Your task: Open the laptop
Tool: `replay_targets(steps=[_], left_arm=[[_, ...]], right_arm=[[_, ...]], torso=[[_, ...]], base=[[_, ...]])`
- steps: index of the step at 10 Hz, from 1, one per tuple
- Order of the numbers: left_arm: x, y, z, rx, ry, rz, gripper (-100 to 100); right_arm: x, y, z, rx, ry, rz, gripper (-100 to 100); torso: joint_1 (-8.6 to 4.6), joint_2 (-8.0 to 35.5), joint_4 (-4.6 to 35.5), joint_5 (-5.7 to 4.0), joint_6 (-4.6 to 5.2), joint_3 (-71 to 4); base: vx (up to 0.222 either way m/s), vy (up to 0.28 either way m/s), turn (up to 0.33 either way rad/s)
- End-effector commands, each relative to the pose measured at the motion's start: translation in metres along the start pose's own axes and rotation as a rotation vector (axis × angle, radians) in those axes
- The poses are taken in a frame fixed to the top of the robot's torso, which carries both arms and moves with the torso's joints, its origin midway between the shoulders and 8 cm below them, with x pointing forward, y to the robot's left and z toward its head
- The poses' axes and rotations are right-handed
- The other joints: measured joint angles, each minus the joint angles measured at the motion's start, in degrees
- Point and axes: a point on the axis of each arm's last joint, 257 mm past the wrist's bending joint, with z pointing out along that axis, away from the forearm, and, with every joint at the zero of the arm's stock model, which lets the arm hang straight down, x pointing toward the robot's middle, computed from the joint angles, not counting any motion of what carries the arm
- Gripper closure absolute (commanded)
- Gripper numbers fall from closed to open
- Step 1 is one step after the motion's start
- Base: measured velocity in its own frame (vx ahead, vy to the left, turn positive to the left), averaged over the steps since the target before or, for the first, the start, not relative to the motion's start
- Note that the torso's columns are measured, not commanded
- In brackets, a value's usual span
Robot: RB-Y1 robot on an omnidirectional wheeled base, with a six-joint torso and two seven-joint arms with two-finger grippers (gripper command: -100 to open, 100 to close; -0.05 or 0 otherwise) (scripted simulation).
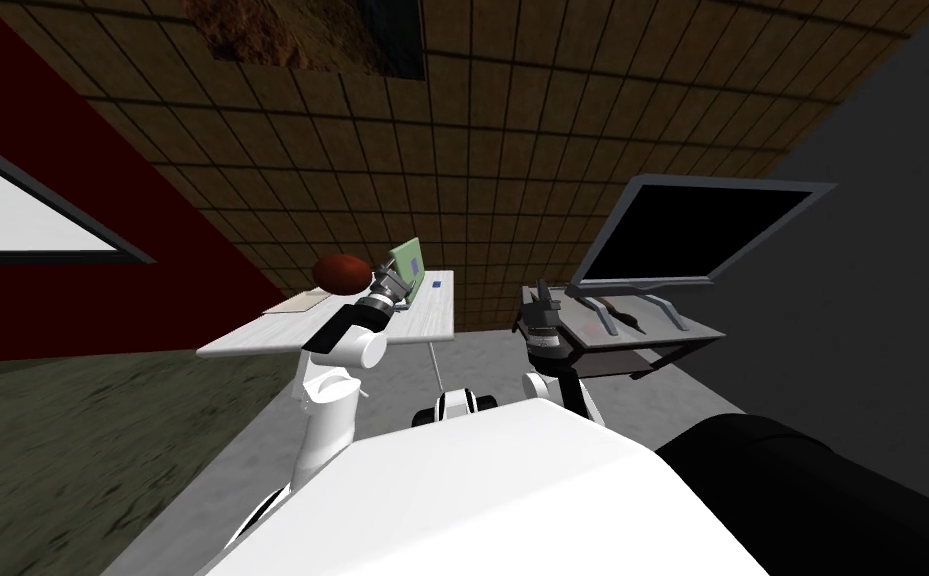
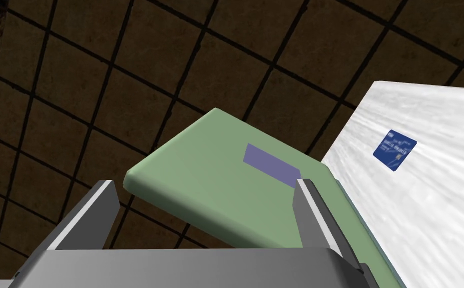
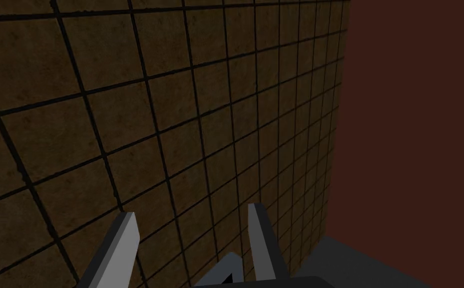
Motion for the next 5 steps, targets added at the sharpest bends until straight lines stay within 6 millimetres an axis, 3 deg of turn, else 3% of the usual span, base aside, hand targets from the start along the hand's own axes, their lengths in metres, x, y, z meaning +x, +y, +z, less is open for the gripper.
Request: replay_targets(steps=[1, 5], left_arm=[[0.0007, 0.0008, 0.0054, -0.031, -0.014, -0.023, -100], [0.0038, -0.0057, 0.0147, -0.064, -0.032, -0.058, -100]], right_arm=[[0.0, 0.0, 0.0, 0.0, 0.0, 0.0, 0], [0.0, 0.0, 0.0, 0.0, 0.0, 0.0, 0]], torso=[[-0.02, 0.0, 0.0, 0.0, 0.0, 0.0], [0.02, 0.0, 0.0, 0.01, 0.0, 0.0]], base=[[0.03, -0.02, 0.06], [0.026, -0.015, 0.093]])
